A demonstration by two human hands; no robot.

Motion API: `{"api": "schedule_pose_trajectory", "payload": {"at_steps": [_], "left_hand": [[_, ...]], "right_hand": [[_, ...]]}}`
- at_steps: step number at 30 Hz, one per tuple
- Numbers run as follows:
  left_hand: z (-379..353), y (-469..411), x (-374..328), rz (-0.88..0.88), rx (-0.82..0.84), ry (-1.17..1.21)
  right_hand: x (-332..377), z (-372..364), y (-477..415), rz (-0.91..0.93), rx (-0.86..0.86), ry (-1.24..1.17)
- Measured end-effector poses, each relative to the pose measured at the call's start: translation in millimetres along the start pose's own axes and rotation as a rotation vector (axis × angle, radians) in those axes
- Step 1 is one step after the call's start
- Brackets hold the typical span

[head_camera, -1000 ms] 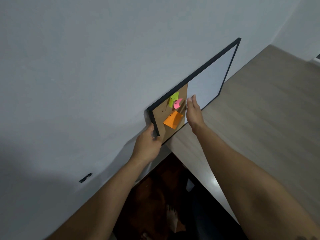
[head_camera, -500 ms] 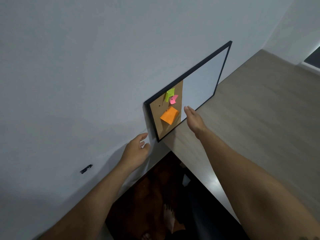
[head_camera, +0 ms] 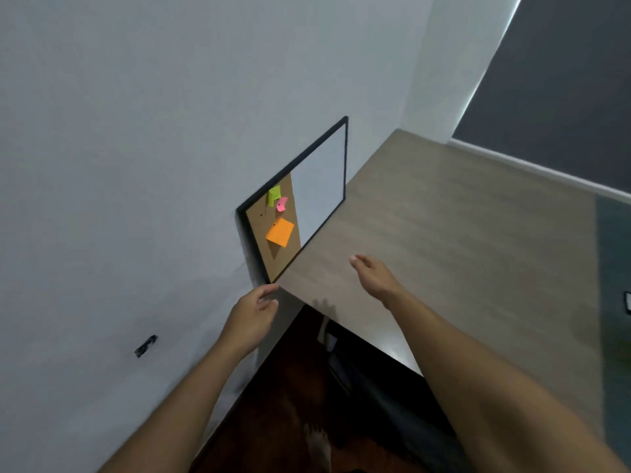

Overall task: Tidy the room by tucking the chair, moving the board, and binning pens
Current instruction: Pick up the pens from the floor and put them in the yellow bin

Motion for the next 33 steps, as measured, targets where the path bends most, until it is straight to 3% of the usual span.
{"api": "schedule_pose_trajectory", "payload": {"at_steps": [8,22,33], "left_hand": [[-66.4,55.9,-5.1,-0.109,0.123,0.043],[-252.2,162.8,-40.4,-0.267,0.534,-0.039],[-376.4,290.7,-62.2,-0.318,0.651,-0.142]], "right_hand": [[-72.1,54.5,136.1,-0.120,-0.074,0.070],[-232.9,152.8,348.3,-0.370,-0.289,0.042],[-346.4,211.7,501.8,-0.379,-0.431,-0.010]]}}
Point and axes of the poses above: each hand's wrist, its own y-axis away from the middle knuckle, its own z-axis out of the back of the hand, x = y × z, the point moved 3 cm from there along -y, towards the middle knuckle, and after that the axes turned 12 degrees about y, right-handed, at the moved point
